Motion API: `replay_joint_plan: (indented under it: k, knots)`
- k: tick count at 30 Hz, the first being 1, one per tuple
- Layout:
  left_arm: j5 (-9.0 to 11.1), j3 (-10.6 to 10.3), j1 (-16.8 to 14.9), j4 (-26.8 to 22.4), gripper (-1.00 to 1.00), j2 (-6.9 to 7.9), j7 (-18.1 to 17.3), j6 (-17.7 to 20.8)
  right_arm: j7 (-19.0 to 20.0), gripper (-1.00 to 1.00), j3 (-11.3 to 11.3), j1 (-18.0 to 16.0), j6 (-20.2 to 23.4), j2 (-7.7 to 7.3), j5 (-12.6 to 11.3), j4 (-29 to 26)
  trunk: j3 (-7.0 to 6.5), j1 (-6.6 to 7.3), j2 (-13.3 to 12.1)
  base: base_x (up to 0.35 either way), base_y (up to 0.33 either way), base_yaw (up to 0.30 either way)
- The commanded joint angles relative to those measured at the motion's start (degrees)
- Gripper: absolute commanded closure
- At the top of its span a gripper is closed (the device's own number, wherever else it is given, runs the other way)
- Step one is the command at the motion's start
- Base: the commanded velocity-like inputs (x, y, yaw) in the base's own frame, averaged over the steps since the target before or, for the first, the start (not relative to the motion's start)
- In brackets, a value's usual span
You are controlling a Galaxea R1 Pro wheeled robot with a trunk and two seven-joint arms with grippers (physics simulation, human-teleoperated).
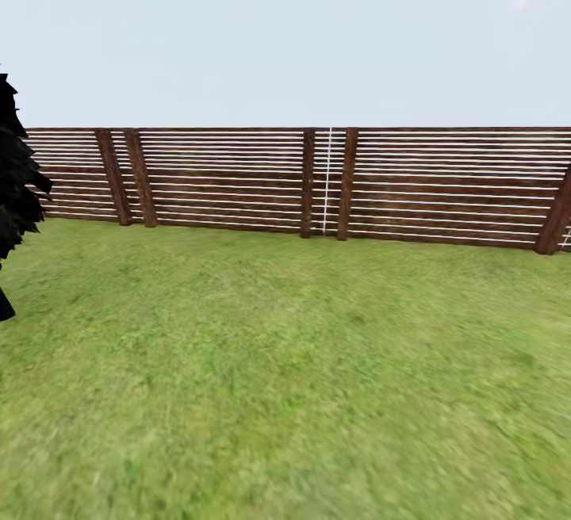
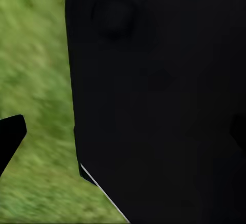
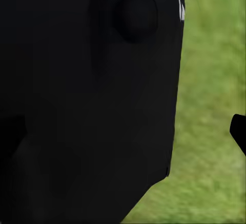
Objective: Take the three Easter eggs out of the wicker basket on the lawn in the garden, then place them on the lawn next to a single tree (choose any tree) so that all three eggs are next to the same tree and none are left in the basket.
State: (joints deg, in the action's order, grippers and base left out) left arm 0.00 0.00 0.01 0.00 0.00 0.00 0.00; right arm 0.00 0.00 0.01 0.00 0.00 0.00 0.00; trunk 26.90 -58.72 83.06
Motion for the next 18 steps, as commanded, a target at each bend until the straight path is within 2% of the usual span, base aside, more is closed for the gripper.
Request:
replay_joint_plan:
  k: [1,10,13,18]
  knots:
    - [0.09,0.28,0.33,-0.33,-1.0,0.33,0.08,-0.32,-0.21,-1.0,0.17,-0.34,0.17,-0.33,0.08,0.33,0.03,0.0,0.02,0.0,0.0,0.0]
    - [0.09,0.16,1.08,-0.87,-1.0,3.23,0.07,0.0,-0.23,-1.0,0.17,-3.27,-0.23,-3.22,0.12,1.64,0.03,0.0,0.02,0.0,0.0,0.0]
    - [0.09,0.16,1.13,-0.88,-1.0,4.03,0.09,0.0,-0.19,-1.0,0.17,-3.96,-0.36,-3.26,0.15,1.66,0.03,0.0,0.02,0.0,0.0,0.0]
    - [0.09,0.16,1.11,-0.88,-1.0,4.04,0.08,0.0,-0.22,-1.0,0.03,-3.97,-0.38,-3.2,-0.1,1.67,0.03,0.0,0.02,0.0,0.0,0.086]
